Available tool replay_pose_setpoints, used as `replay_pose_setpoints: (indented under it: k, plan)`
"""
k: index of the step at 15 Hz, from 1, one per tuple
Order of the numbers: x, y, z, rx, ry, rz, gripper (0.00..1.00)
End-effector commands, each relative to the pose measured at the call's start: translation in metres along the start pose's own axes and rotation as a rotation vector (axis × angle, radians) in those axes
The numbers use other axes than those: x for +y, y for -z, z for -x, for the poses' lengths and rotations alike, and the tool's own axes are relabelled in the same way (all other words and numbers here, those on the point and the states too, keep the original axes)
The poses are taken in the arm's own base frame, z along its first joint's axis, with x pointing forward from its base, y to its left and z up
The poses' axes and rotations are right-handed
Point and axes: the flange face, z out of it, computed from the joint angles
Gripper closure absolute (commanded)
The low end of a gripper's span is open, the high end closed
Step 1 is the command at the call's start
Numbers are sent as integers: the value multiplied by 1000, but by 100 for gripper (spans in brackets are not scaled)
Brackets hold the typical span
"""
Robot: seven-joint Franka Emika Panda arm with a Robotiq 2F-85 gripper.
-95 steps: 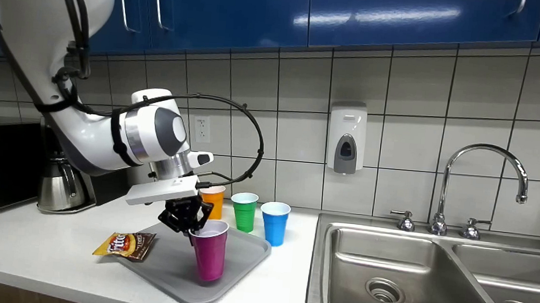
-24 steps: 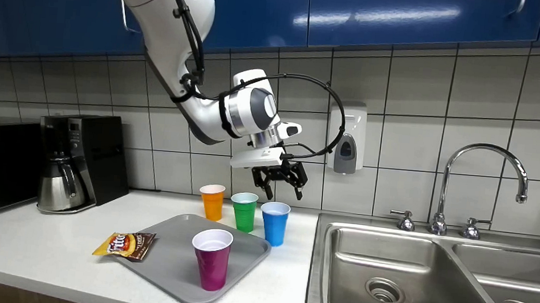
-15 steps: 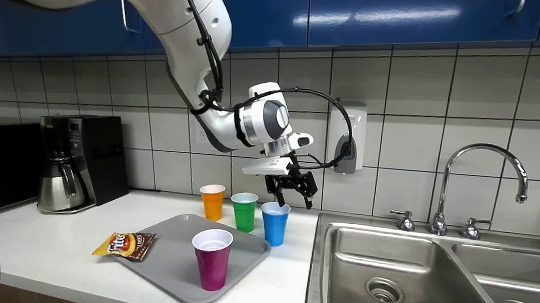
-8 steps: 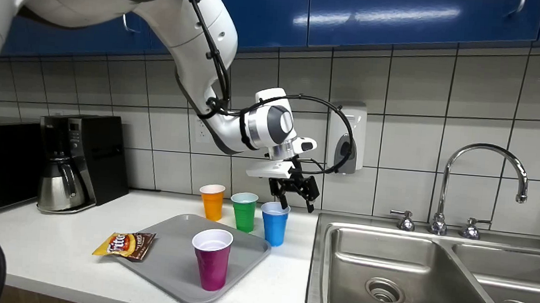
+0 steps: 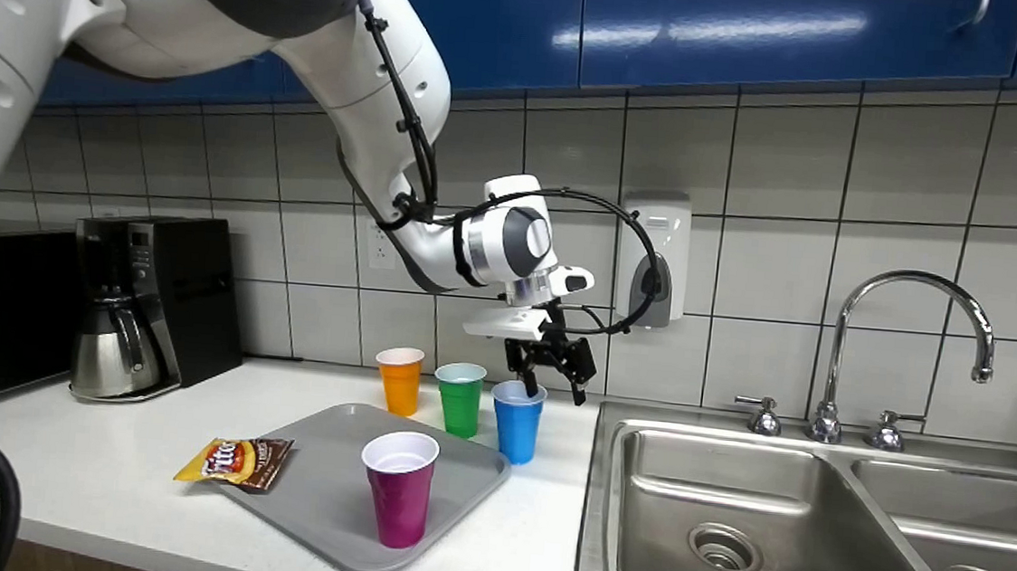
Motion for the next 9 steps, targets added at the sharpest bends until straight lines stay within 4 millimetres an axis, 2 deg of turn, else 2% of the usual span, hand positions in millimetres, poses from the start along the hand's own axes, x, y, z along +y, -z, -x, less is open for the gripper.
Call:
replay_pose_setpoints:
  k: [1,3,4,5,9]
  plan:
    - [-6,-4,-8,-27,-26,-1,0]
    - [-7,-9,-7,-36,-29,1,0]
    - [-8,-10,-6,-39,-28,-1,21]
    - [-8,-12,-6,-41,-26,-3,26]
    - [-9,-16,-5,-48,-27,-5,58]
